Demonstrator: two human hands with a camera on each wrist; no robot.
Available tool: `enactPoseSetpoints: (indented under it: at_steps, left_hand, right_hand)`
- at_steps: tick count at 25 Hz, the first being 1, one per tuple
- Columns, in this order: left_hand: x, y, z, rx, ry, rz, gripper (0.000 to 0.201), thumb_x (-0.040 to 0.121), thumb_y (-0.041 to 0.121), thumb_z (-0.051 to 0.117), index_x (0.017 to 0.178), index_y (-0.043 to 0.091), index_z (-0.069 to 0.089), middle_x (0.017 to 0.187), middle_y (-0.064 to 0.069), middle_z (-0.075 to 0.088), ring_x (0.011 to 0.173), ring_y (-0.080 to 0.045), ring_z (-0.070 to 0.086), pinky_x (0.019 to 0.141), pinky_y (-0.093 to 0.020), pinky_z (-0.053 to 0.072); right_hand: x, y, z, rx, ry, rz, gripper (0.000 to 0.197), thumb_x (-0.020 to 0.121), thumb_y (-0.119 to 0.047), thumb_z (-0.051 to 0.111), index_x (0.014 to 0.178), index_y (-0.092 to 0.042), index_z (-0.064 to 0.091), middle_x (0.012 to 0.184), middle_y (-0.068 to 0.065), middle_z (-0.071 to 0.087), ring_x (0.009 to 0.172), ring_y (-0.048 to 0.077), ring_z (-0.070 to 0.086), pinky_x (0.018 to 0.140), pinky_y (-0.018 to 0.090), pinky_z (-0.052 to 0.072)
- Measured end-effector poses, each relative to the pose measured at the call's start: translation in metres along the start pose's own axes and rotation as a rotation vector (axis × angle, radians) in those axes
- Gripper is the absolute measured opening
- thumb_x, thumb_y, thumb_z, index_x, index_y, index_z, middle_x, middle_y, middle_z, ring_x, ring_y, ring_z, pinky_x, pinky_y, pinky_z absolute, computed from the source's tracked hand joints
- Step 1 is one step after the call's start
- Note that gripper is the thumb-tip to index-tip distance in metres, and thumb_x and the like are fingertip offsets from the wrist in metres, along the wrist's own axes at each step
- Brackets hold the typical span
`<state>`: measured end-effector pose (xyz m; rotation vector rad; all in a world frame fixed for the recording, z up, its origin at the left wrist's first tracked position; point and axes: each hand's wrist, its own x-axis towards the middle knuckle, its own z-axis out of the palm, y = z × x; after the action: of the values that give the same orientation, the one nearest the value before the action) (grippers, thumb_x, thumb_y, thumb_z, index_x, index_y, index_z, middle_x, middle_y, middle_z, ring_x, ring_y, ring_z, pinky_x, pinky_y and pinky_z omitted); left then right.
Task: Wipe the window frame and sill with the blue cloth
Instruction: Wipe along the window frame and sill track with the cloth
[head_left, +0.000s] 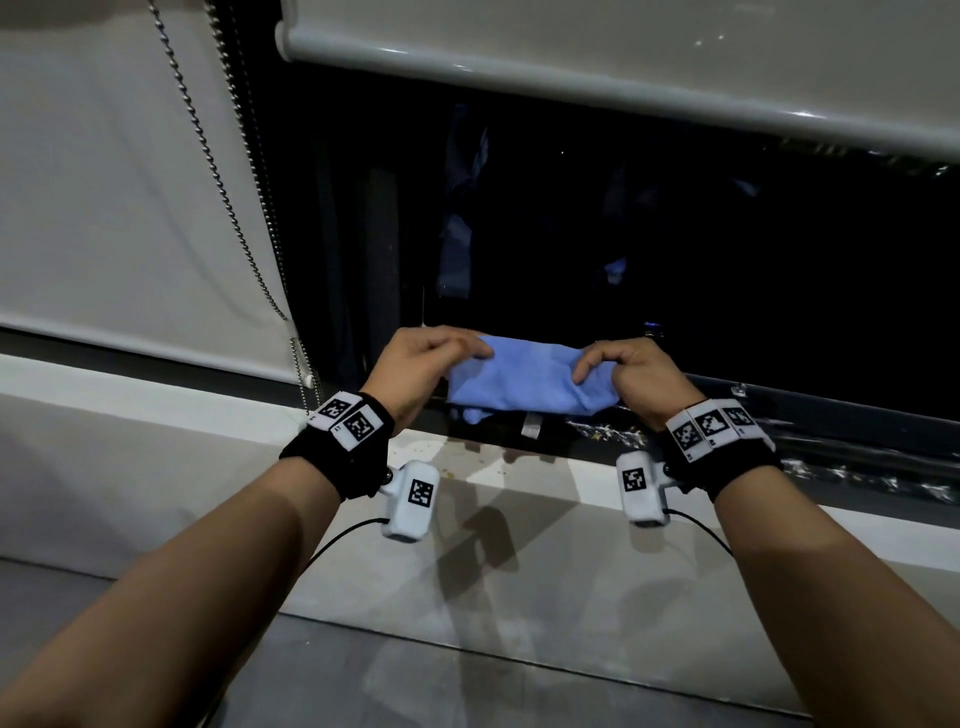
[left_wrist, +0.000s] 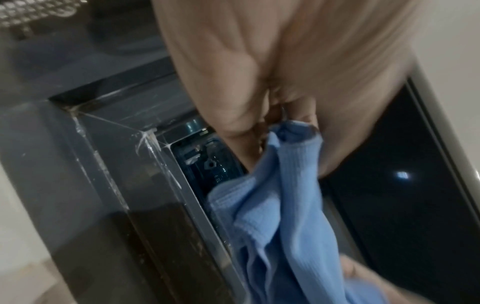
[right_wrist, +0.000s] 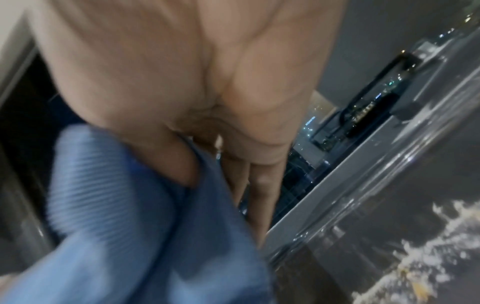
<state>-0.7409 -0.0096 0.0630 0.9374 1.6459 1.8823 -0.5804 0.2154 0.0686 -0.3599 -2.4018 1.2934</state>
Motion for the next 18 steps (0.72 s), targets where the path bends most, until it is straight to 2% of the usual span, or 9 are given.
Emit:
enactPoseSetpoints:
  at_steps: [1,4,6,8,9,12,15,16,18]
  left_hand:
    - [0.001,-0.002,0.0,0.096,0.007,0.039,0.015,0.084,0.0,0.067,0.093,0.009,0.075,0.102,-0.008,0.073,0.086,-0.024,0.068,0.078,-0.044,0.055]
    - [0.007,-0.016,0.0,0.303,-0.02,-0.011,0.056,0.074,0.003,0.078,0.125,0.02,0.063,0.11,-0.002,0.07,0.1,-0.012,0.066,0.088,-0.031,0.056]
    - [0.008,-0.023,0.004,0.467,0.051,-0.074,0.044,0.07,0.015,0.078,0.112,0.02,0.07,0.102,-0.002,0.073,0.093,-0.011,0.066,0.085,-0.035,0.057]
    - [0.006,-0.03,0.012,0.548,0.086,-0.143,0.019,0.068,0.023,0.072,0.087,0.02,0.069,0.085,-0.004,0.073,0.08,-0.017,0.066,0.077,-0.041,0.058]
    - [0.004,-0.033,0.018,0.566,0.086,-0.189,0.016,0.069,0.025,0.068,0.084,0.02,0.065,0.083,-0.004,0.071,0.079,-0.022,0.065,0.076,-0.043,0.057]
    - [0.003,-0.04,0.038,0.203,0.029,-0.354,0.02,0.077,0.024,0.058,0.095,0.015,0.058,0.095,-0.018,0.067,0.084,-0.032,0.067,0.076,-0.054,0.058]
    - [-0.001,-0.038,0.039,-0.363,-0.082,-0.481,0.039,0.099,0.036,0.044,0.114,0.006,0.064,0.108,-0.021,0.07,0.091,-0.032,0.07,0.078,-0.041,0.058]
    - [-0.001,-0.041,0.034,-0.387,-0.068,-0.476,0.047,0.101,0.041,0.044,0.118,0.002,0.063,0.112,-0.023,0.069,0.096,-0.034,0.07,0.078,-0.039,0.057]
    - [-0.004,-0.051,0.025,-0.336,0.035,-0.442,0.041,0.101,0.032,0.051,0.118,-0.004,0.061,0.109,-0.03,0.067,0.089,-0.037,0.071,0.067,-0.035,0.056]
  right_hand:
    - [0.001,-0.001,0.002,0.045,0.009,0.047,0.042,0.056,0.0,0.038,0.066,-0.02,0.074,0.081,-0.004,0.072,0.083,0.013,0.065,0.085,0.029,0.051]
    - [0.0,-0.006,0.007,0.228,0.003,0.128,0.026,0.072,-0.008,0.049,0.081,-0.006,0.073,0.09,0.0,0.072,0.083,0.012,0.065,0.078,0.028,0.049]
    - [-0.002,-0.008,0.015,0.064,0.074,0.044,0.007,0.078,-0.012,0.064,0.085,-0.013,0.065,0.086,-0.006,0.066,0.078,0.006,0.058,0.076,0.023,0.043]
    - [-0.002,-0.007,0.032,-0.221,0.187,-0.009,0.033,0.072,-0.013,0.076,0.095,-0.018,0.052,0.088,-0.005,0.058,0.078,0.009,0.054,0.068,0.018,0.039]
    - [-0.004,-0.011,0.044,-0.279,0.279,0.017,0.041,0.071,-0.011,0.077,0.098,-0.019,0.047,0.089,-0.003,0.056,0.076,0.01,0.053,0.062,0.014,0.037]
    - [-0.013,-0.022,0.082,-0.253,0.371,0.001,0.042,0.073,-0.01,0.074,0.099,-0.024,0.045,0.089,-0.002,0.057,0.074,0.012,0.054,0.061,0.012,0.037]
    - [-0.027,-0.02,0.104,-0.285,0.132,-0.097,0.043,0.075,-0.015,0.067,0.115,-0.025,0.057,0.107,-0.002,0.063,0.092,0.012,0.059,0.077,0.015,0.041]
    - [-0.028,-0.016,0.106,-0.27,0.035,-0.088,0.046,0.076,-0.016,0.063,0.12,-0.028,0.058,0.111,-0.004,0.065,0.094,0.009,0.06,0.08,0.014,0.044]
    - [-0.026,-0.015,0.104,-0.123,-0.047,-0.036,0.041,0.079,-0.016,0.057,0.117,-0.03,0.063,0.11,-0.008,0.069,0.094,0.006,0.063,0.085,0.023,0.051]
